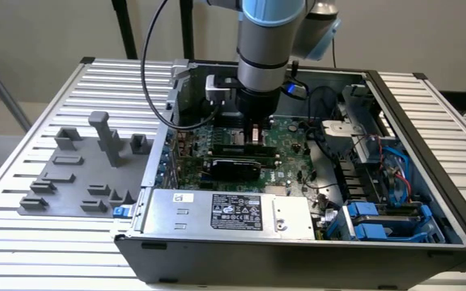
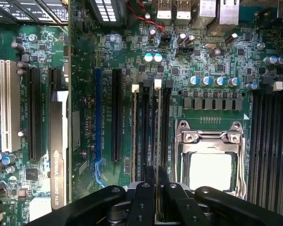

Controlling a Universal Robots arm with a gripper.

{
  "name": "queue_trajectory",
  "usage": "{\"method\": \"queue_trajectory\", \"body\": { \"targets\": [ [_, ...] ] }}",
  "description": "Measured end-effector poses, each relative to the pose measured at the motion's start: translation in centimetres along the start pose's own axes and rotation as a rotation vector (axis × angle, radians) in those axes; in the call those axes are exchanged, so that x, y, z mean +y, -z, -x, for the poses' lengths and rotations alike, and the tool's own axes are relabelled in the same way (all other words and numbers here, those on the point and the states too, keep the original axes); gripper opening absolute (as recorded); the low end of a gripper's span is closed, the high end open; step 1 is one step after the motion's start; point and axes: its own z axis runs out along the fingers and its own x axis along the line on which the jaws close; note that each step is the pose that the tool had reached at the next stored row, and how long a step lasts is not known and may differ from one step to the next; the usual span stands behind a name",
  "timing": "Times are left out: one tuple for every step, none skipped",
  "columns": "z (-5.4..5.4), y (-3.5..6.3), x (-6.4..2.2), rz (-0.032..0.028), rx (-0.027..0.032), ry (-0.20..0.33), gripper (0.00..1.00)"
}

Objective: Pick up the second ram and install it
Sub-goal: 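Insert the second ram into the second slot, then press down the second ram until it locks into place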

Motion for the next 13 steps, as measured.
{"method": "queue_trajectory", "body": {
  "targets": [
    [0.0, -0.02, 0.0, 0.0, 0.0001, 0.0, 0.0],
    [0.0, -0.03, 0.0, 0.0001, 0.0001, 0.0, 0.0],
    [0.0, -0.04, 0.0, 0.0, 0.0001, 0.0, 0.0],
    [0.0, -0.06, 0.0, 0.0, 0.0, 0.0, 0.0],
    [0.0, -0.08, 0.01, 0.0, 0.0, 0.0, 0.0],
    [0.0, -0.1, 0.0, -0.0001, -0.0001, 0.0, 0.0],
    [0.0, -0.12, 0.01, 0.0, -0.0001, 0.0, 0.0],
    [0.0, -0.14, 0.01, 0.0, 0.0, 0.0, 0.0],
    [0.0, -0.16, 0.02, 0.0, 0.0, 0.0, 0.0],
    [0.0, -0.18, 0.02, -0.0001, 0.0, 0.0, 0.0],
    [0.0, -0.19, 0.03, -0.0001, 0.0, 0.0, 0.0],
    [0.0, -0.24, 0.03, -0.0001, 0.0, 0.0, 0.0],
    [-0.01, -0.26, 0.03, -0.0001, 0.0, 0.0, 0.0]
  ]
}}
